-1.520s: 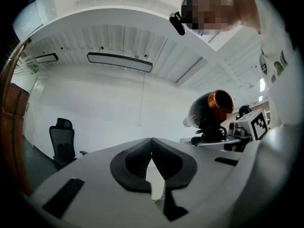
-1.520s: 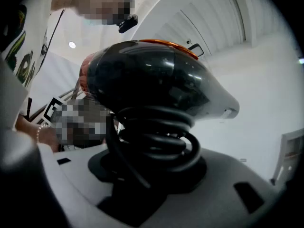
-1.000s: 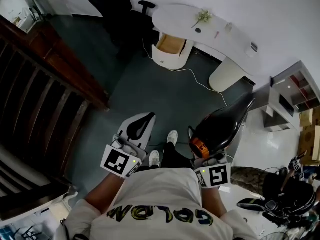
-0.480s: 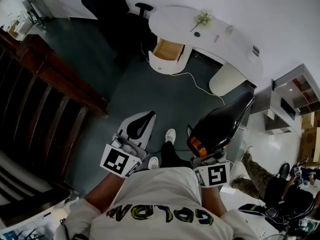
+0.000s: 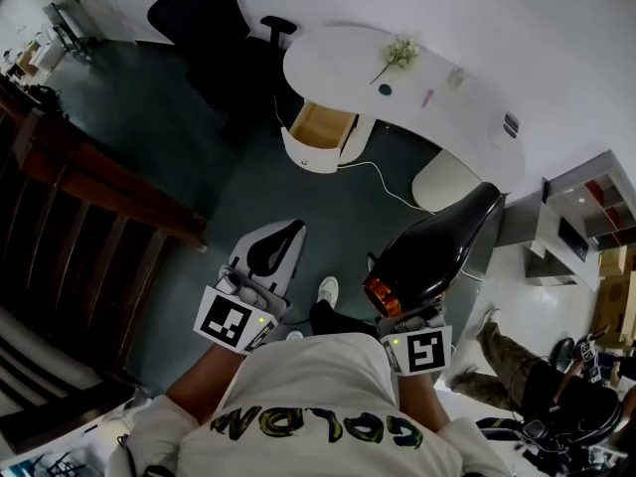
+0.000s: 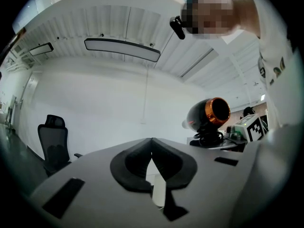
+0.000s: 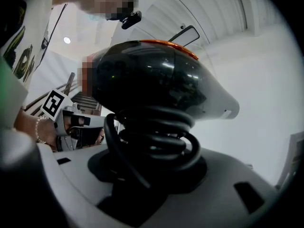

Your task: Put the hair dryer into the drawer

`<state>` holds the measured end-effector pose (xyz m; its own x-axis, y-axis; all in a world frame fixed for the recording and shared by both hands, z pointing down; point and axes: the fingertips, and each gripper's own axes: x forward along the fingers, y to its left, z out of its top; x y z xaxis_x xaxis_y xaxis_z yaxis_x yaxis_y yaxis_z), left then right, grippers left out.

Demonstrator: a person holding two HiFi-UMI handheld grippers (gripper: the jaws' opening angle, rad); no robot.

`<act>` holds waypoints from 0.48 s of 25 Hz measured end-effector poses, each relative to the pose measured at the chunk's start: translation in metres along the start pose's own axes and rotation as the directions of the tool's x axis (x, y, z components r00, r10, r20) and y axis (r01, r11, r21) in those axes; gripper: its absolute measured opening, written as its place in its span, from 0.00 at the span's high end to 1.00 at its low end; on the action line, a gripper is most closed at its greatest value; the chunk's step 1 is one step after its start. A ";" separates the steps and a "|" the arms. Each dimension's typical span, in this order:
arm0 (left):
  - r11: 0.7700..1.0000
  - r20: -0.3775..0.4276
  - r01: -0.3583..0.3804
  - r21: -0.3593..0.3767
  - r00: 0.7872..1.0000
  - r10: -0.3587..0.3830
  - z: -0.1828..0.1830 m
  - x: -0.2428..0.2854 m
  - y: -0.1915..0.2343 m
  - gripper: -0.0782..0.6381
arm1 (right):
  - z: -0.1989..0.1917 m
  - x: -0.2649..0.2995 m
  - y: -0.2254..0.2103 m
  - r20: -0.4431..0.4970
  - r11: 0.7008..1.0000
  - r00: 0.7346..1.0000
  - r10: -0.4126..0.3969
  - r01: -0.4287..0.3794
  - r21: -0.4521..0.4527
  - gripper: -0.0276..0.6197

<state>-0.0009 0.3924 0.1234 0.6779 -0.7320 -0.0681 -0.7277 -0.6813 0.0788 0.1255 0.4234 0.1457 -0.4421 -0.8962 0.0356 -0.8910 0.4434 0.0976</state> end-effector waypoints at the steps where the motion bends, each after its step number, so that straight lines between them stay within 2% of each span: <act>1: 1.000 -0.001 -0.004 0.000 1.000 0.004 0.000 0.010 0.003 0.87 | 0.000 0.007 -0.009 -0.001 1.000 1.000 0.005 -0.005 -0.007 0.59; 6: 1.000 -0.001 -0.023 0.004 1.000 0.023 -0.002 0.058 0.017 0.87 | -0.002 0.038 -0.052 -0.002 1.000 1.000 0.023 -0.023 -0.012 0.59; 12: 1.000 -0.006 -0.026 0.008 1.000 0.026 -0.001 0.091 0.025 0.87 | -0.001 0.058 -0.082 0.004 1.000 1.000 0.024 -0.024 -0.020 0.59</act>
<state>0.0432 0.3089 0.1204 0.6595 -0.7493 -0.0601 -0.7457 -0.6623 0.0728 0.1731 0.3355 0.1404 -0.4636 -0.8854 0.0340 -0.8779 0.4642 0.1171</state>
